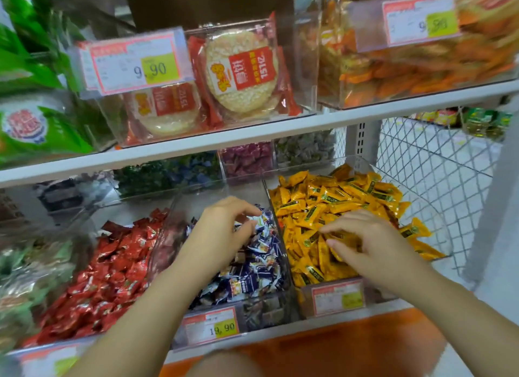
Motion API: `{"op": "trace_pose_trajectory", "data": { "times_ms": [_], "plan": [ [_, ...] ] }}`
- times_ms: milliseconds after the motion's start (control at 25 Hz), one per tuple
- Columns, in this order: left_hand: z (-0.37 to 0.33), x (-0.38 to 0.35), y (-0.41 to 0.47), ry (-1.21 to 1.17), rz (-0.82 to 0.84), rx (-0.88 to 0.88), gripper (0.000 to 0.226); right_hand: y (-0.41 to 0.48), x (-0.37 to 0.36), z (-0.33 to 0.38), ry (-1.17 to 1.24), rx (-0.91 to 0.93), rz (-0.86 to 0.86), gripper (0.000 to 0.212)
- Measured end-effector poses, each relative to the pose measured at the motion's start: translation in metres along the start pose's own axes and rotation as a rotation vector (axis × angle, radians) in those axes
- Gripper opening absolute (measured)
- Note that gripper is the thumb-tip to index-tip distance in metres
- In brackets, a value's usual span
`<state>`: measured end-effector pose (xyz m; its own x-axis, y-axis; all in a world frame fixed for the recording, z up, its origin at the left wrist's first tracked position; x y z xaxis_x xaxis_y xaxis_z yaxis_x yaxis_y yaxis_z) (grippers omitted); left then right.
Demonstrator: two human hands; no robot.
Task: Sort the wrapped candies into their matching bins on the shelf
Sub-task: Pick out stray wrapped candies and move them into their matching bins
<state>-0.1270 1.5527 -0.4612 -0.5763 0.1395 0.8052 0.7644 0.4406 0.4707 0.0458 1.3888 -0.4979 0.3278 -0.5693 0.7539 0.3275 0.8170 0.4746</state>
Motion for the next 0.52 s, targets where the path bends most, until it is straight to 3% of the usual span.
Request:
{"op": "trace_pose_trajectory", "data": {
  "times_ms": [240, 400, 520],
  "plan": [
    [-0.081, -0.055, 0.032, -0.093, 0.193, -0.254, 0.018, -0.026, 0.050, -0.052, 0.115, -0.186, -0.172, 0.027],
    [-0.116, -0.099, 0.045, -0.064, 0.458, -0.381, 0.020, -0.044, 0.063, -0.076, 0.038, -0.273, 0.119, 0.033],
    [-0.122, -0.120, 0.051, 0.087, 0.615, -0.449, 0.029, -0.049, 0.063, -0.081, -0.013, -0.253, 0.294, 0.025]
  ]
}}
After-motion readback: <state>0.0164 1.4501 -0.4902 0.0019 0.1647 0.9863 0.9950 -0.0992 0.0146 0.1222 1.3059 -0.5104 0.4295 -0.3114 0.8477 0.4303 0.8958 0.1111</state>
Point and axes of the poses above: each hand's wrist, its own y-axis towards the middle knuckle, its own x-axis out of the back of the hand, z = x × y, the point moved 2 cm from there along y, towards the middle knuckle, and after that the axes turned 5 degrees about -x, right-handed, at the moved point
